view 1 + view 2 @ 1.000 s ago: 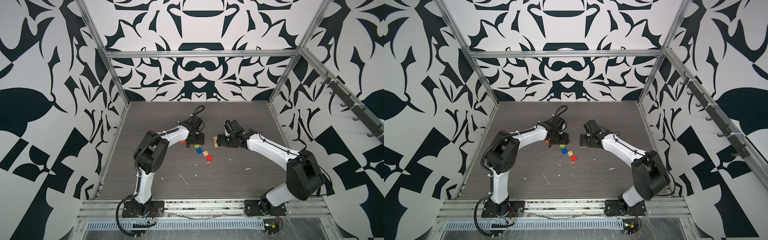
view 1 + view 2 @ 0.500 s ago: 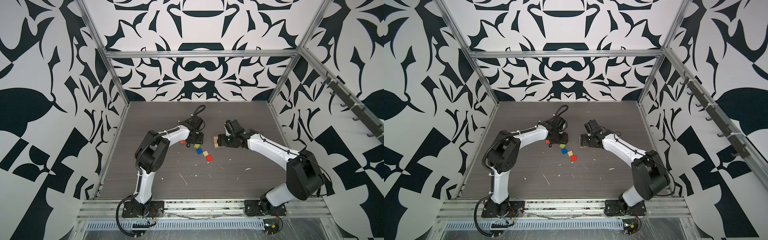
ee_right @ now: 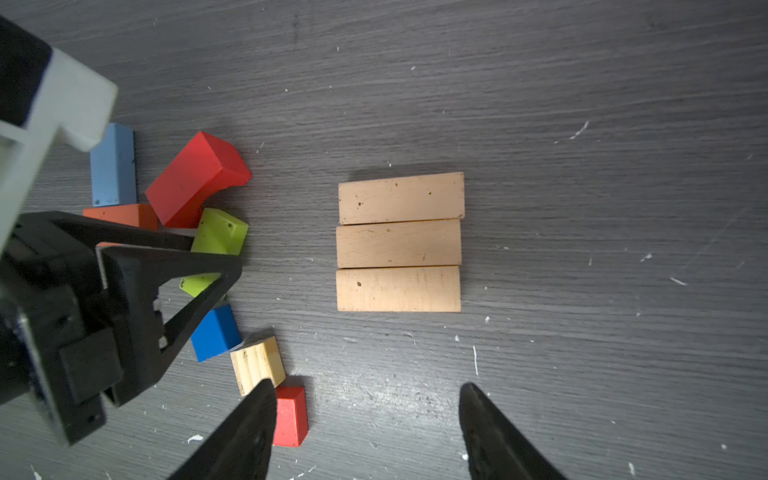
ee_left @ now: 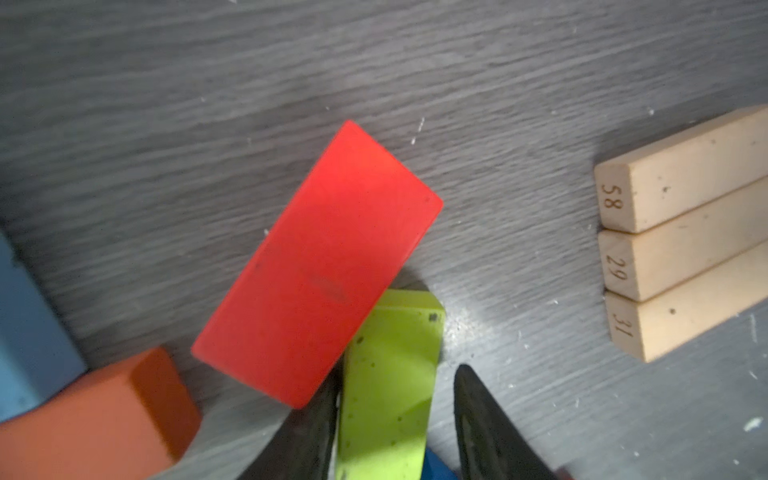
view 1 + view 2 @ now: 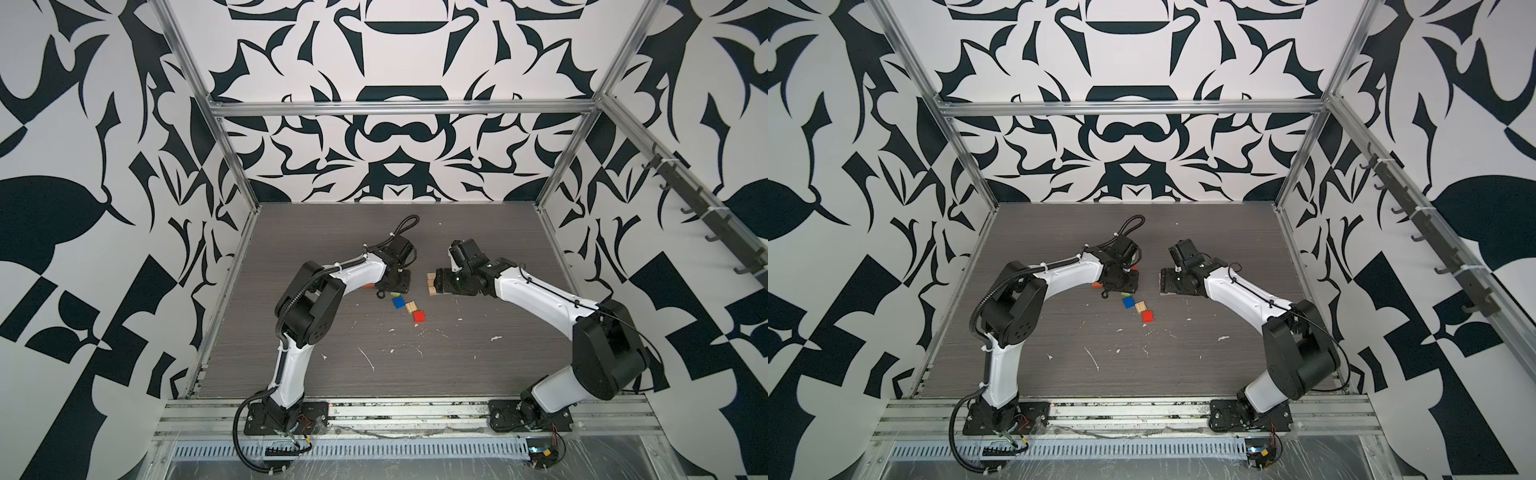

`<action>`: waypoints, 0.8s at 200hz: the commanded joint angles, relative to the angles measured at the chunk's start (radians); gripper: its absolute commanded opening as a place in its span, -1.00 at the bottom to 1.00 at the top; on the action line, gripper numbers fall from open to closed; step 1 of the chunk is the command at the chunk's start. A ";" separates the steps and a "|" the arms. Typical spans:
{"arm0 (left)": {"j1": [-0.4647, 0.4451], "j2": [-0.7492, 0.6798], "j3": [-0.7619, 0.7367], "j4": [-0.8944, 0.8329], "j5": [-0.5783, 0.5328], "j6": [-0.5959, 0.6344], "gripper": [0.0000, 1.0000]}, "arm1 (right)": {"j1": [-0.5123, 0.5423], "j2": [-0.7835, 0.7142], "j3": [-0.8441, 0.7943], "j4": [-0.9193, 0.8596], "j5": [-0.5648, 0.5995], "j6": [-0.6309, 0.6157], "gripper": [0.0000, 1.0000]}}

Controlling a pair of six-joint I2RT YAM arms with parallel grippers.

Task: Build the wood block tower
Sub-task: 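Lower the left gripper and grasp the lime green block under the red block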

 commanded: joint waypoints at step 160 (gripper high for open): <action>-0.025 -0.035 0.042 -0.088 0.019 -0.101 -0.46 | -0.055 -0.062 -0.029 -0.007 0.009 -0.009 0.47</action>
